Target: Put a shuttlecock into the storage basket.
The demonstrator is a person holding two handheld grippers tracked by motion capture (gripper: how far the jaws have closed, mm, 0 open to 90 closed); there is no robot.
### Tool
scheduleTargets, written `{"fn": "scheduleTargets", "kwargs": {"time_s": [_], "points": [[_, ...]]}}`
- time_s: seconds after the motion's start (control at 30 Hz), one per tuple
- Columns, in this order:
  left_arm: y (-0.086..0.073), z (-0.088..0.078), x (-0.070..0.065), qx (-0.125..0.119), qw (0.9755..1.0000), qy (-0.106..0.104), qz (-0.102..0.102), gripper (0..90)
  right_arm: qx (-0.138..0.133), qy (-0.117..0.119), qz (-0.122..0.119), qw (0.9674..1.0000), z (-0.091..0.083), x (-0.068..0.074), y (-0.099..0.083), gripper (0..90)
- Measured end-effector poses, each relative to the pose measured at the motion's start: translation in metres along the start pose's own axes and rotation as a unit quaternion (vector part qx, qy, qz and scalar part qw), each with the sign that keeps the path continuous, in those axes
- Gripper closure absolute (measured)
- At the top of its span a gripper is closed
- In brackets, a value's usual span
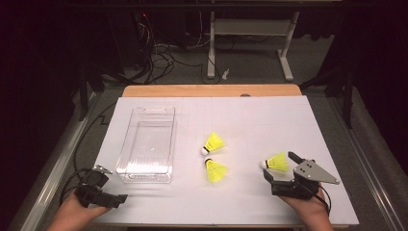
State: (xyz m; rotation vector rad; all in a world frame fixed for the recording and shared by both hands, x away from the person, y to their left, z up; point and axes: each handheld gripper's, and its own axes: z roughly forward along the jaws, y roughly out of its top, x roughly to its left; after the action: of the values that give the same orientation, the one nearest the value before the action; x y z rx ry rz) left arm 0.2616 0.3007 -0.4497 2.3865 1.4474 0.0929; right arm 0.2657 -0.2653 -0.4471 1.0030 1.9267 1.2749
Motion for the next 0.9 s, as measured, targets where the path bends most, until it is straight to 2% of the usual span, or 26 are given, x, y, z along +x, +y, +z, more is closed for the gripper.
{"fn": "scheduleTargets", "kwargs": {"time_s": [0.07, 0.23, 0.4, 0.5, 0.67, 0.73, 0.83, 0.9], "points": [[0.004, -0.001, 0.0, 0.017, 0.9998, -0.004, 0.005, 0.7, -0.001, 0.001, 0.002, 1.0, -0.001, 0.0, 0.0, 0.0], [0.011, -0.002, -0.002, 0.043, 0.9989, -0.014, 0.013, 0.7, -0.003, 0.003, 0.004, 1.0, -0.002, -0.001, 0.0, 0.0], [0.016, -0.004, -0.004, 0.056, 0.9981, -0.023, 0.012, 0.7, -0.001, 0.007, 0.008, 0.9999, -0.003, -0.001, 0.0, 0.0], [0.018, -0.004, -0.006, 0.059, 0.9979, -0.021, 0.016, 0.7, -0.001, 0.008, 0.009, 0.9999, -0.004, -0.001, 0.0, 0.0], [0.022, -0.002, -0.008, 0.09, 0.9956, -0.01, 0.025, 0.7, 0.001, 0.01, 0.009, 0.9999, -0.004, -0.002, 0.0, 0.0], [0.023, -0.002, -0.009, 0.097, 0.9949, -0.012, 0.025, 0.7, 0.001, 0.01, 0.008, 0.9999, -0.004, -0.002, 0.0, 0.0], [0.027, -0.001, -0.011, 0.121, 0.992, -0.01, 0.033, 0.7, 0.003, 0.011, 0.004, 0.9999, -0.004, -0.001, 0.0, 0.0], [0.027, -0.001, -0.012, 0.125, 0.9915, -0.01, 0.034, 0.7, 0.004, 0.013, 0.005, 0.9999, -0.004, -0.001, 0.0, 0.0]]}}
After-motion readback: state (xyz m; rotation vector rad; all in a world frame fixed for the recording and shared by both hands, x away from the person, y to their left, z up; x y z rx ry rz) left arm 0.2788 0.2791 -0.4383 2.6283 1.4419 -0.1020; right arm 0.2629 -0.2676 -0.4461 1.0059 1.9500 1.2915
